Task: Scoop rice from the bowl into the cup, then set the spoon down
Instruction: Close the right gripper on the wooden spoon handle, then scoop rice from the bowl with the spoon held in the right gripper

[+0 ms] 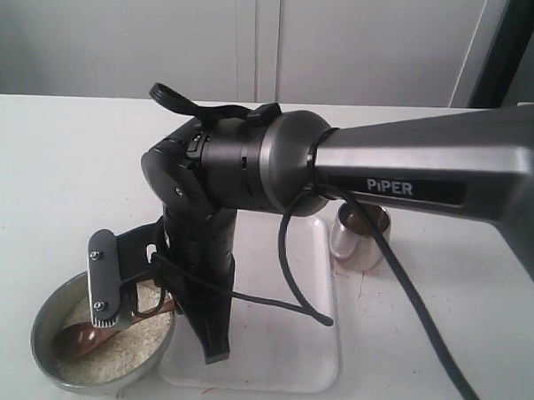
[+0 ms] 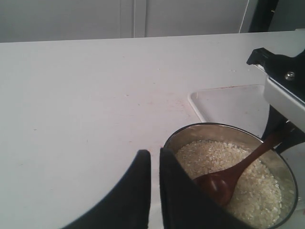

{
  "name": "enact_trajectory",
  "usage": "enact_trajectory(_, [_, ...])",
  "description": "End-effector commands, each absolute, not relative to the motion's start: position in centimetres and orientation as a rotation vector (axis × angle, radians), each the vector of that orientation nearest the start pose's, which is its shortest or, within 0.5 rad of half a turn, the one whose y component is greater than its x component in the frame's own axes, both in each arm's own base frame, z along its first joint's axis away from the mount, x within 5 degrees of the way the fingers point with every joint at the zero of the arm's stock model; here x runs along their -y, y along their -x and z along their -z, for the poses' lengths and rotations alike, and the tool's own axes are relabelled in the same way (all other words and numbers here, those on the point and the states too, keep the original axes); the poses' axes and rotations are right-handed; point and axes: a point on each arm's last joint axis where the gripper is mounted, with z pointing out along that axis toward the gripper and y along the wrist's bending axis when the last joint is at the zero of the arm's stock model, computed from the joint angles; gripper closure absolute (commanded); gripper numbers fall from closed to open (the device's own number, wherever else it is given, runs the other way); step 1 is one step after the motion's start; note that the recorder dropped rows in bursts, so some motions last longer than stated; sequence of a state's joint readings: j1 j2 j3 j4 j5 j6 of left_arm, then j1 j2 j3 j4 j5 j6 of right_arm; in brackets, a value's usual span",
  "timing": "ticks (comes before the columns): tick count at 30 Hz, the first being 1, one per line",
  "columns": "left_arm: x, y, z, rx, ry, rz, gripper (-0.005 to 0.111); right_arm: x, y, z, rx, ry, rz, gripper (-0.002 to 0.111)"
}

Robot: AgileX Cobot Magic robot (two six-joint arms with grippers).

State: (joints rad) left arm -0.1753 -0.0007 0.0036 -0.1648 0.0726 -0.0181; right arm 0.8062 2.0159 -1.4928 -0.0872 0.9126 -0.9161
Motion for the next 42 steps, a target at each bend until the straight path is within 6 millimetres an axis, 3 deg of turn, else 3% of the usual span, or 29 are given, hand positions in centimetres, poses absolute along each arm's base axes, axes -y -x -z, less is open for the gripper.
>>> enact_trajectory(1, [1.2,-5.5,-20.6,-1.567,-0.007,0.304,0.092,-29.2,-28.8,-20.1,-1.870,2.225,0.124,0.108])
enact_trajectory(6, [1.2,-5.5,-20.6,-1.567,-0.007,0.304,0.092,-28.5,-28.2,-23.5,-1.907,2.092,0.120,0.108])
enact_trajectory(14, [1.2,-5.5,-20.6,-1.567,-0.007,0.304,0.092,-25.5,-24.8,-29.0,-2.423,1.650,0.030,0.108])
enact_trajectory(18, [1.2,-5.5,-20.6,-1.567,-0.007,0.304,0.092,-27.0,-20.2,-32.2,-2.422,1.500,-0.077,0.108])
enact_trajectory(20, [1.2,-5.5,-20.6,-1.567,-0.007,0.304,0.092,-28.5,-17.8,-32.5,-2.385,1.489,-0.022,0.108])
enact_trajectory(21, [1.2,-5.5,-20.6,-1.567,-0.007,0.304,0.092,-29.2,-16.9,-32.5,-2.322,1.472,0.098,0.108])
enact_trajectory(24, [1.2,-5.5,-20.6,-1.567,-0.007,0.304,0.092,-29.5,-16.8,-31.7,-2.136,1.433,0.426,0.108])
enact_trajectory(25, [1.2,-5.5,-20.6,-1.567,-0.007,0.304,0.092,-29.5,-16.9,-31.4,-2.130,1.435,0.453,0.108])
enact_trajectory(32, [1.2,-5.5,-20.6,-1.567,-0.007,0.304,0.092,-28.3,-18.5,-25.2,-1.923,1.551,0.932,0.108])
enact_trajectory(42, [1.2,-5.5,-20.6,-1.567,-0.007,0.304,0.092,-29.8,-20.3,-20.5,-1.626,1.670,1.244,0.108])
